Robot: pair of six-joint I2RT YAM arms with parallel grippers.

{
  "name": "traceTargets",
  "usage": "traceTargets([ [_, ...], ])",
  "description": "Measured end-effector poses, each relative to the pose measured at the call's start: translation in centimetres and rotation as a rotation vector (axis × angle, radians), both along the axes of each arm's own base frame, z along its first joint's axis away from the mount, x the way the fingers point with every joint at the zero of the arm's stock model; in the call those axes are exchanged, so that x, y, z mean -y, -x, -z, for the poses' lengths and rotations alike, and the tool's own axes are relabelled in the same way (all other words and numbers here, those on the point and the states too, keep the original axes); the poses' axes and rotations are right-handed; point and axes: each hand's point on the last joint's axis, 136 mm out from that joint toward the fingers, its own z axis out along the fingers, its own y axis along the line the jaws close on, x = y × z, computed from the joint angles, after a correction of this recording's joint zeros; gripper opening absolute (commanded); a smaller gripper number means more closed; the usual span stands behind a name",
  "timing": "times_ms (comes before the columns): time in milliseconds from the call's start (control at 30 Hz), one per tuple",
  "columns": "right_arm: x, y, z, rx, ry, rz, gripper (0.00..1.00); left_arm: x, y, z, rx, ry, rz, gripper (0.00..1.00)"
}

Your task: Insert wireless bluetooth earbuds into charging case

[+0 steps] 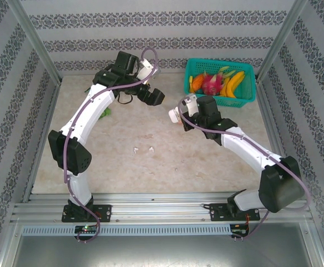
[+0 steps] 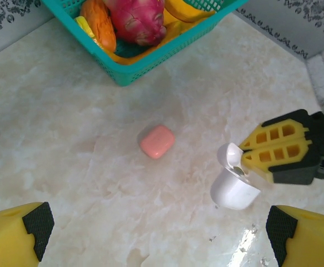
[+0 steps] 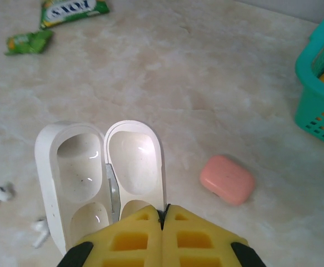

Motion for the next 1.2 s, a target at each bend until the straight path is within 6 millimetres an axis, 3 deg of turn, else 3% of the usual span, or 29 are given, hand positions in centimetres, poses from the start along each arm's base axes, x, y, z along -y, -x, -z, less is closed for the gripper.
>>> traceTargets([
  [300,0.6,-1.7,-0.2,0.155,0.115,-0.026,0.00,0.0,1.8,3.6,-0.091,-0.073,0.118,1.00],
  [500,0.5,-1.0,0.7,0.199,0.129,-0.076,0.00,0.4,3.2,4.7,-0.143,-0.071,0.199,1.00],
  [700,-0.6,0.1,-0.2,0.231,0.078,-0.151,0.00,1.1,4.2,5.6,-0.198,-0.038,0.258,1.00],
  [1200,-3.3,2.8,-2.7,0.259,-0.033,-0.306,0.00,2.0,7.5,4.9,-0.322,0.065,0.361,0.83],
])
